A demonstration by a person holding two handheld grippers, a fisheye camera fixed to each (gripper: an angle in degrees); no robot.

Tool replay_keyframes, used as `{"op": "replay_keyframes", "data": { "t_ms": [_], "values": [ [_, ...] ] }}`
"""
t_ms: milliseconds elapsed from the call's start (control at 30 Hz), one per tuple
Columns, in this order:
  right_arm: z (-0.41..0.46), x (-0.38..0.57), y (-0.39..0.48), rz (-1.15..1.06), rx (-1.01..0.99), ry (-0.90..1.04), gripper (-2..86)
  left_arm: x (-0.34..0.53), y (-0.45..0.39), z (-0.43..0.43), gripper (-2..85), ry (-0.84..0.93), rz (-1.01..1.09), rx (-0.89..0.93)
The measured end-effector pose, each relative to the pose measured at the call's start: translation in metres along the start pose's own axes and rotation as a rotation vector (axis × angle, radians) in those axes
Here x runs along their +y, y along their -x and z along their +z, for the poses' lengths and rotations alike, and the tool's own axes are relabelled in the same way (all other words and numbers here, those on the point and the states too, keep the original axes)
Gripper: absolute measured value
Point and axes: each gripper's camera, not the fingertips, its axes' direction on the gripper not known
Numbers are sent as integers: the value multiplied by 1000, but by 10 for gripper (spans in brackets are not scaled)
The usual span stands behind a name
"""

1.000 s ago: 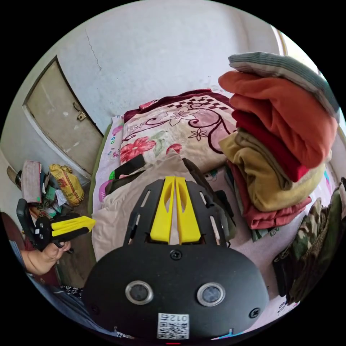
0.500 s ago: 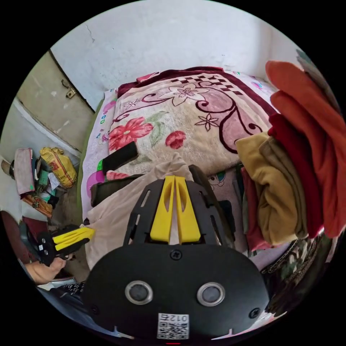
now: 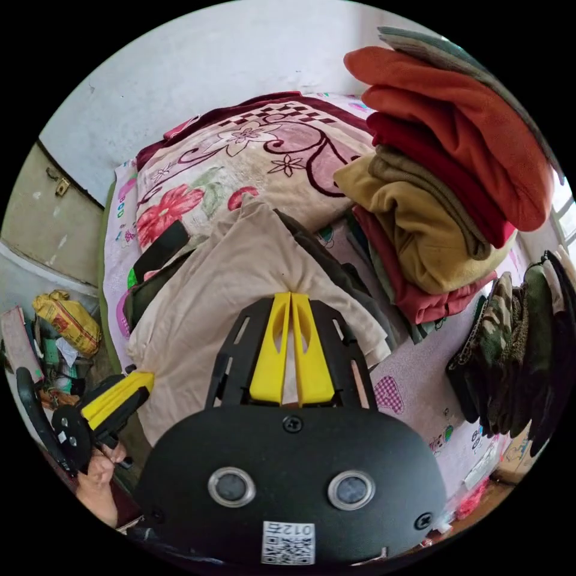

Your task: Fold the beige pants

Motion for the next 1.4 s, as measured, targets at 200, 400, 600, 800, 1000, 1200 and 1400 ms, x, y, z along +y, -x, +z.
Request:
{"op": "replay_keyframes", "data": {
  "t_ms": [200,400,600,800,1000,1200,1400],
  "values": [
    [-12,32,9,27,-24,-149,0,-14,5,-9,-2,28,-122,75],
    [-32,26,20,-65,-57,-106,0,-36,-15,-31,-2,17,-23,-35],
    [-1,0,38,-32,87,-26,0,-77,-34,-46,-2,-84,-37,-104],
    [-15,10,53,-54,151,-42,1,-103,-26,-28,-2,78,-80,28],
    [-24,31,36,74,60,-74,1,-118,-34,-33,-2,104,-129,-15],
    [-29,44,18,127,-13,-77,0,-119,-52,-38,-2,52,-141,-111],
    [-27,55,7,170,-48,-84,0,-132,-46,-39,-2,98,-233,-53]
  ]
}}
